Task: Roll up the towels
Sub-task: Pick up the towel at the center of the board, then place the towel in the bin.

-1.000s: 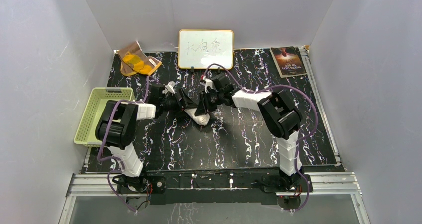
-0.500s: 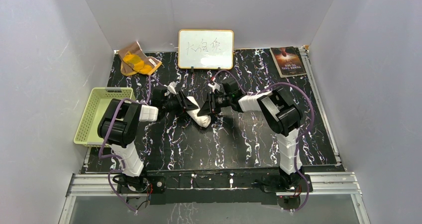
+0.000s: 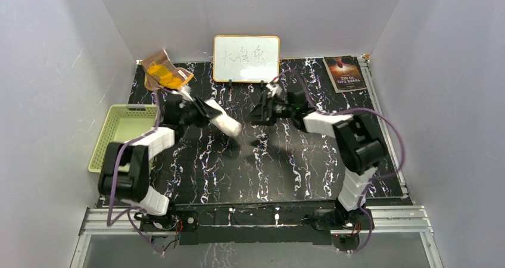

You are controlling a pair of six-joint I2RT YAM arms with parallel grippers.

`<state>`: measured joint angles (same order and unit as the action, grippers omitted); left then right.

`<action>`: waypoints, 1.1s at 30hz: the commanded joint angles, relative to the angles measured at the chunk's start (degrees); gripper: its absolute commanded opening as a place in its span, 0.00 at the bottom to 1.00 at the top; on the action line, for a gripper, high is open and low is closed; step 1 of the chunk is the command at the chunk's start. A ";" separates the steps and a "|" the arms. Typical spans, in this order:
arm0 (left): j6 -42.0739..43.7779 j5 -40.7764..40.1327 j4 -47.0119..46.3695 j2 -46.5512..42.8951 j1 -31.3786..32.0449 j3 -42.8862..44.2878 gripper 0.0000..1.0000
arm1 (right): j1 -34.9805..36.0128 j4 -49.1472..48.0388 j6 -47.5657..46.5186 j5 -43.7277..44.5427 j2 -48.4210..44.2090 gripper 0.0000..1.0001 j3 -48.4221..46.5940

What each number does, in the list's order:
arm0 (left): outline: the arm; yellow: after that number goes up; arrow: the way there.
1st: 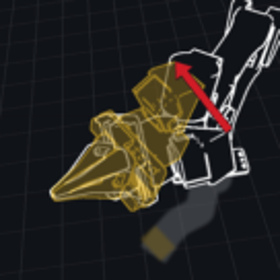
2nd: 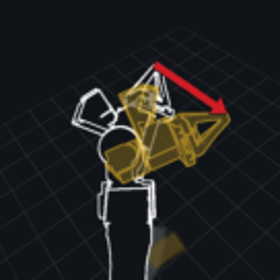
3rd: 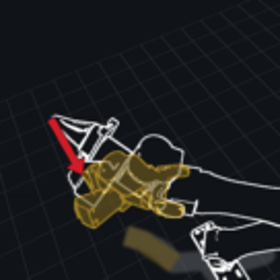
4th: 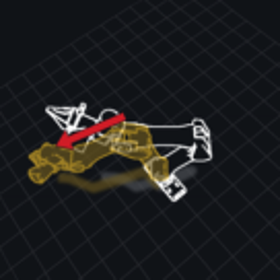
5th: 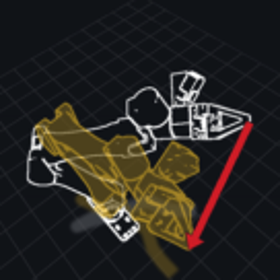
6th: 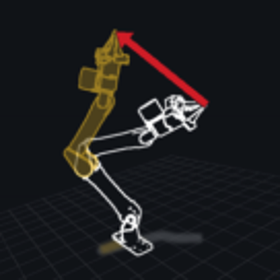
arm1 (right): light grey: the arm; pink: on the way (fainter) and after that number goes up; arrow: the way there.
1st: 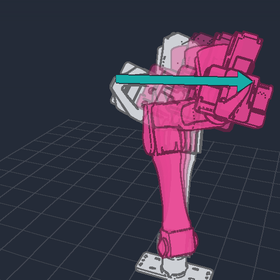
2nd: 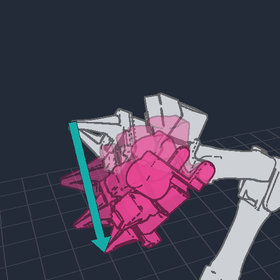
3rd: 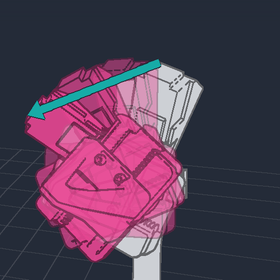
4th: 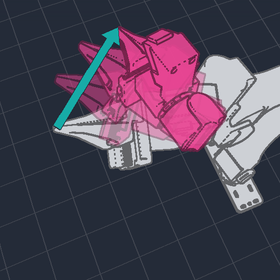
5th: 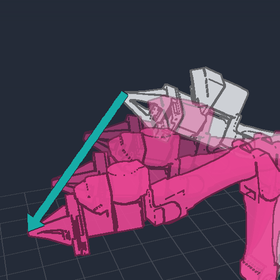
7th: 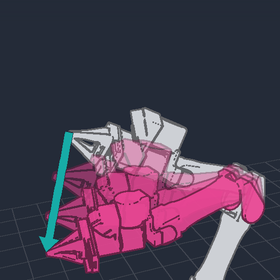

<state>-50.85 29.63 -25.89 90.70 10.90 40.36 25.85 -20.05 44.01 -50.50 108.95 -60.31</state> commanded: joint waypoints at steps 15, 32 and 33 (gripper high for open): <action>8.70 14.35 22.78 -10.88 -47.39 13.61 0.22 | -8.62 -5.54 -0.50 -2.57 -21.82 0.74 10.38; 16.39 6.65 28.56 -2.09 -55.11 15.71 0.30 | -8.58 -4.77 -2.97 -3.43 -25.46 0.74 13.47; 15.90 6.44 27.53 -1.72 -55.16 15.18 0.31 | -8.54 -4.79 -3.01 -3.45 -25.52 0.74 13.47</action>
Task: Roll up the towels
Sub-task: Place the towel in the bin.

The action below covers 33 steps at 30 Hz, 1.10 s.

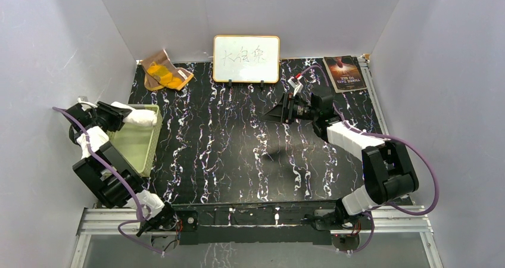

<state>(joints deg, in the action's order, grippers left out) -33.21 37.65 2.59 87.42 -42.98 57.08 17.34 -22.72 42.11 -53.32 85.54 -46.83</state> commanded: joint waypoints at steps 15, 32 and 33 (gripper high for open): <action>-6.87 -9.93 -13.88 6.23 1.40 -7.76 0.46 | 0.06 -1.23 -1.96 0.07 -3.48 0.74 0.34; -5.31 -15.88 -8.49 3.02 3.67 -4.83 0.90 | 0.40 0.06 -3.14 0.36 -3.54 0.74 -0.27; -5.29 -16.00 -7.18 1.46 3.76 -4.98 0.91 | 0.41 0.12 -3.19 0.37 -3.55 0.74 -0.32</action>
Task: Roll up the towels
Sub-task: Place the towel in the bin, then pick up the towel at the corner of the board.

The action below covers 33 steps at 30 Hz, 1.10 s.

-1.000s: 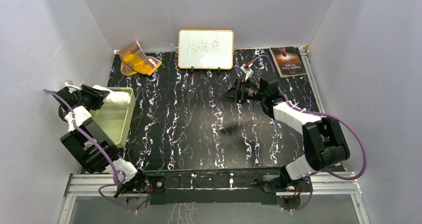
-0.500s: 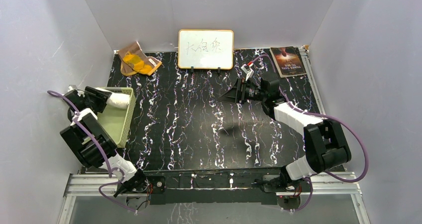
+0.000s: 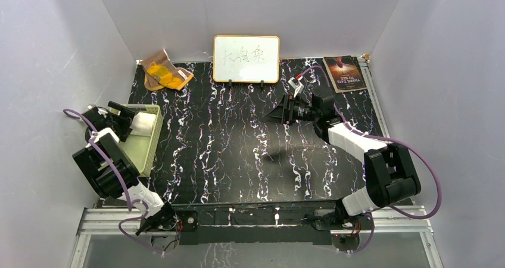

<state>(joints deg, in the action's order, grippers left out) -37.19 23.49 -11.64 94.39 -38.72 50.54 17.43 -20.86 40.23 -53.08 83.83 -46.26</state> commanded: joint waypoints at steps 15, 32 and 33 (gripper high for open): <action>7.29 -15.11 28.69 -11.71 21.91 27.40 0.96 | 2.90 1.91 -4.02 3.08 -1.40 0.74 -3.70; 22.26 -33.45 37.86 43.19 34.16 77.87 0.96 | 4.82 15.68 -10.17 11.97 -3.72 0.74 -7.55; 22.59 -33.54 39.01 45.35 34.29 80.44 0.95 | 5.07 16.28 -10.43 12.33 -3.73 0.74 -7.64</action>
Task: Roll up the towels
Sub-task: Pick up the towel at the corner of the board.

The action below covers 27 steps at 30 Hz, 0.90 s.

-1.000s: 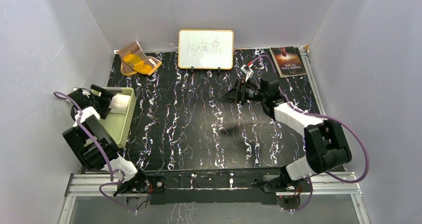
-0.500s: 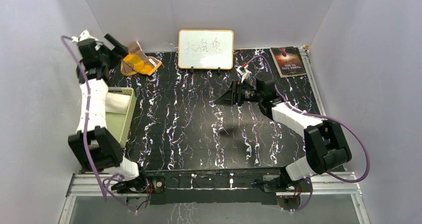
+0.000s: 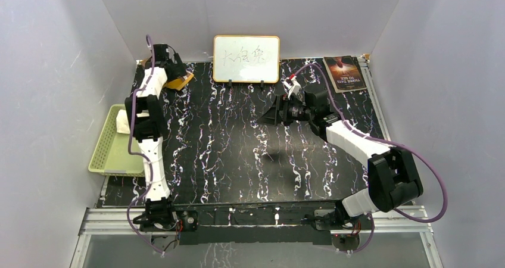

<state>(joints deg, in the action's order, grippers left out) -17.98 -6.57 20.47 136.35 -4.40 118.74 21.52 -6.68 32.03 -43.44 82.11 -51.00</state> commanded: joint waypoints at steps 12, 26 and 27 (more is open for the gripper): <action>6.05 4.50 9.25 11.04 0.49 12.63 0.24 | 3.18 6.11 -3.48 5.47 -0.86 0.74 -5.30; -4.71 49.55 4.68 -26.45 2.37 16.50 0.00 | 3.35 10.12 -7.74 15.28 -4.39 0.75 -11.11; -7.01 53.13 0.48 -31.29 2.61 12.62 0.00 | 3.33 10.06 -7.44 17.23 -5.43 0.77 -11.33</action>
<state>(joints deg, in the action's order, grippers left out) -16.40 22.46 32.91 132.92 -3.92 135.00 24.73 4.80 25.80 -33.17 81.47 -58.72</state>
